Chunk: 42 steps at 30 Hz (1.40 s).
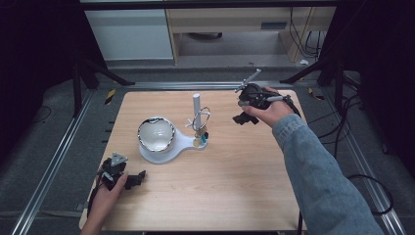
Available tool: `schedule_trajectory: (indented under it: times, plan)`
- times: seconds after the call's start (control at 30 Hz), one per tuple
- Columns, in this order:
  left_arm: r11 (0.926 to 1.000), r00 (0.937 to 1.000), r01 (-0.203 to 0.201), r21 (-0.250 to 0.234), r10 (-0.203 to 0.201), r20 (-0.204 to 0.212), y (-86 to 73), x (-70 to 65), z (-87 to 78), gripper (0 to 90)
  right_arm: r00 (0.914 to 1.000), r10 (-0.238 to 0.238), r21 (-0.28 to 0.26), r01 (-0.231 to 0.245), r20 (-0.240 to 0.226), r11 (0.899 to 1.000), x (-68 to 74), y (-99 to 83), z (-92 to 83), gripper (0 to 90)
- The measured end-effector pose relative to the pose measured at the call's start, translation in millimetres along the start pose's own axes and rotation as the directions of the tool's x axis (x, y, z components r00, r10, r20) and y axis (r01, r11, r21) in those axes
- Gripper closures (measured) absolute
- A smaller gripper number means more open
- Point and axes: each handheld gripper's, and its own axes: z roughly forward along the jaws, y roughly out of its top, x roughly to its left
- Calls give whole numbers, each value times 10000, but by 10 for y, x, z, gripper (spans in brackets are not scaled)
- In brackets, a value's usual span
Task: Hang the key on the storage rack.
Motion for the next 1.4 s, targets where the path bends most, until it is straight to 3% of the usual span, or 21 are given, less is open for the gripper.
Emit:
schedule_trajectory:
  times: [0.73, 1.07, 1.4]
  plan:
    - [10000, 10000, 24, 23, -24, -34, 0, -5, -2, 0, 9949, 798, -813, -747, 612, 9939, -18, -611, 39, 114]
    - [10000, 10000, 34, 23, -34, -46, -1, -7, -2, 0, 9913, 1129, -855, -1069, 679, 9906, 10, -901, 73, 130]
    - [10000, 10000, 40, 22, -40, -49, -1, -7, -2, 0, 9881, 1385, -811, -1331, 662, 9878, 50, -1171, 224, 153]
